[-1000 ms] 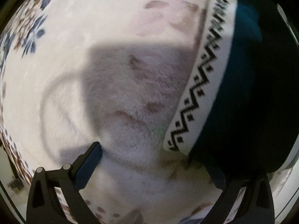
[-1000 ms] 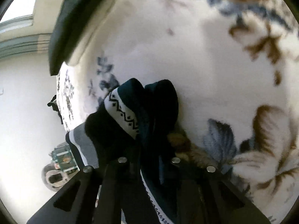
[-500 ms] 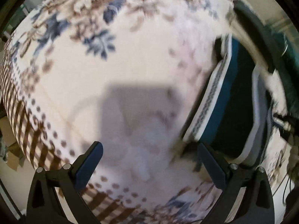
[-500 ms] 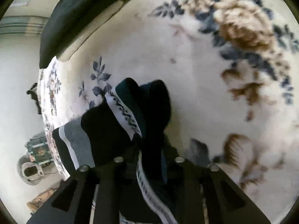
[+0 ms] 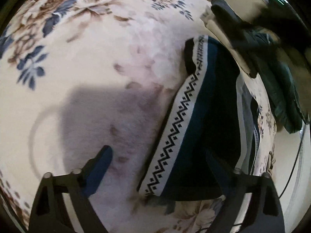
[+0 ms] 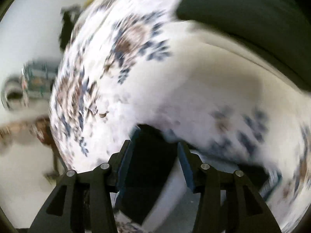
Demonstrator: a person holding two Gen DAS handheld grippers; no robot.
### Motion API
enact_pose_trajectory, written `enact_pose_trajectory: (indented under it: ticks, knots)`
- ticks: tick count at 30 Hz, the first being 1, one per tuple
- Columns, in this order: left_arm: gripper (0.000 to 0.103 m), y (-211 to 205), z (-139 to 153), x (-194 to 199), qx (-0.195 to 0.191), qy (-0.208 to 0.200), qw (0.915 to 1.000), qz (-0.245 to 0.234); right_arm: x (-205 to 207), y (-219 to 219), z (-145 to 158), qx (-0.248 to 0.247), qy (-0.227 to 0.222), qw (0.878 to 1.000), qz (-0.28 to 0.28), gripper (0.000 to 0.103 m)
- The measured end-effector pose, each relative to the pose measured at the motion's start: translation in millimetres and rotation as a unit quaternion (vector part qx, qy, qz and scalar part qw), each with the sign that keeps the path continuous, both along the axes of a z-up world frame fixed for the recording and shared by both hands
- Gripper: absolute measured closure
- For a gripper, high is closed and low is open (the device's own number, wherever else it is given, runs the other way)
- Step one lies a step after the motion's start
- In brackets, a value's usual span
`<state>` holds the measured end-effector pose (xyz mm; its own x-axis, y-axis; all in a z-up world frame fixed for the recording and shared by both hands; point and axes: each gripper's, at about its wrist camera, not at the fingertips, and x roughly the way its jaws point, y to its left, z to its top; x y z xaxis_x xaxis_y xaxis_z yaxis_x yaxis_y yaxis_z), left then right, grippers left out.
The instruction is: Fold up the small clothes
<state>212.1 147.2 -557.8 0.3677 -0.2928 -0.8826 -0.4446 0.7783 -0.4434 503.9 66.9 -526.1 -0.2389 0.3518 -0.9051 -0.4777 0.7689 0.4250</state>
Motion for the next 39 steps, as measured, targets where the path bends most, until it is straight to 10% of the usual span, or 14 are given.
enact_pose_trajectory:
  ticks: [4, 7, 8, 19, 21, 23, 26, 34, 39]
  knots:
    - [0.07, -3, -5, 4, -0.021, -0.017, 0.9996, -0.012, -2, 69, -49, -0.048, 0.061, 0.995, 0.067, 0.053]
    - [0.078, -11, -2, 5, -0.01, -0.024, 0.9994, -0.025, -10, 96, -75, -0.08, 0.074, 0.987, 0.117, 0.097]
    - [0.083, -12, -2, 4, -0.013, -0.027, 0.9992, -0.028, -11, 99, -80, -0.093, 0.067, 0.986, 0.122, 0.097]
    - [0.081, 11, 11, -8, -0.026, 0.009, 0.9996, 0.006, 4, 70, -78, -0.065, 0.086, 0.994, 0.022, 0.093]
    - [0.07, 18, 18, -11, 0.003, 0.028, 0.9995, 0.013, 5, 43, -57, -0.037, 0.093, 0.995, -0.01, 0.082]
    - [0.051, 26, 22, -13, 0.022, 0.04, 0.9987, 0.021, 2, 8, -31, -0.019, 0.077, 0.996, -0.044, 0.046]
    - [0.029, 37, 21, -16, 0.044, 0.064, 0.9965, 0.031, -16, -81, -3, -0.003, 0.066, 0.99, -0.124, 0.043]
    - [0.027, 34, 18, -2, 0.035, 0.09, 0.9949, 0.026, -147, -324, -52, -0.057, 0.144, 0.907, -0.392, 0.043]
    - [0.027, 23, 28, 7, 0.04, 0.084, 0.9956, 0.015, -208, -368, -113, 0.072, 0.234, 0.82, -0.517, 0.043]
